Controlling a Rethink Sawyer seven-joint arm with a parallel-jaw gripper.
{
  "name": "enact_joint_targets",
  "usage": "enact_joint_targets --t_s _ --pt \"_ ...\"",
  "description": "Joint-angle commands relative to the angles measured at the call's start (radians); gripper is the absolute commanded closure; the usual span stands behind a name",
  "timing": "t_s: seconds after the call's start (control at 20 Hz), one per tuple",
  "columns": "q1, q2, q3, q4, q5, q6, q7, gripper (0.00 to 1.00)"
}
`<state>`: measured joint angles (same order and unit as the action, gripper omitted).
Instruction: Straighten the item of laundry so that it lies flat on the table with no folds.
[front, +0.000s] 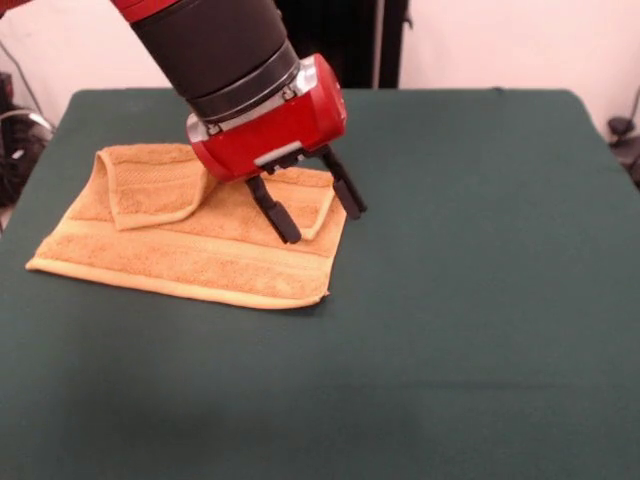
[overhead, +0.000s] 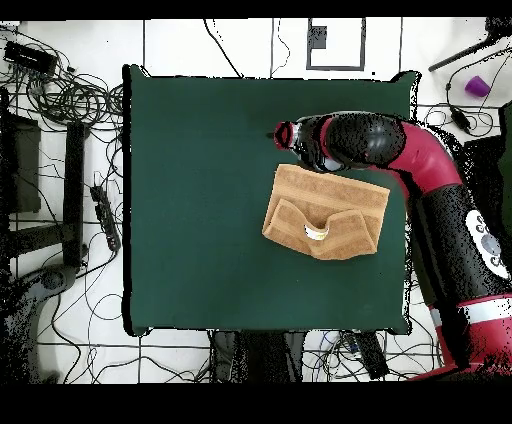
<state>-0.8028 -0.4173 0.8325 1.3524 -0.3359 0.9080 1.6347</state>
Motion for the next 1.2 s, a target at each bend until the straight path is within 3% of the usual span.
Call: enact_joint_targets --t_s 0.05,0.3,0.85,1.2 --pt "0.024 0.008 -0.055 -0.01 -0.021 0.087 -0.096 0.0" --pt "0.014 -0.011 -0.044 -0.014 -0.002 0.137 -0.106 0.0" --pt "-0.11 -0.124 -0.019 0.322 -0.037 -0.08 -0.017 0.0" --pt "-0.148 -0.111 -0.041 0.481 -0.121 -0.287 0.042 0.0"
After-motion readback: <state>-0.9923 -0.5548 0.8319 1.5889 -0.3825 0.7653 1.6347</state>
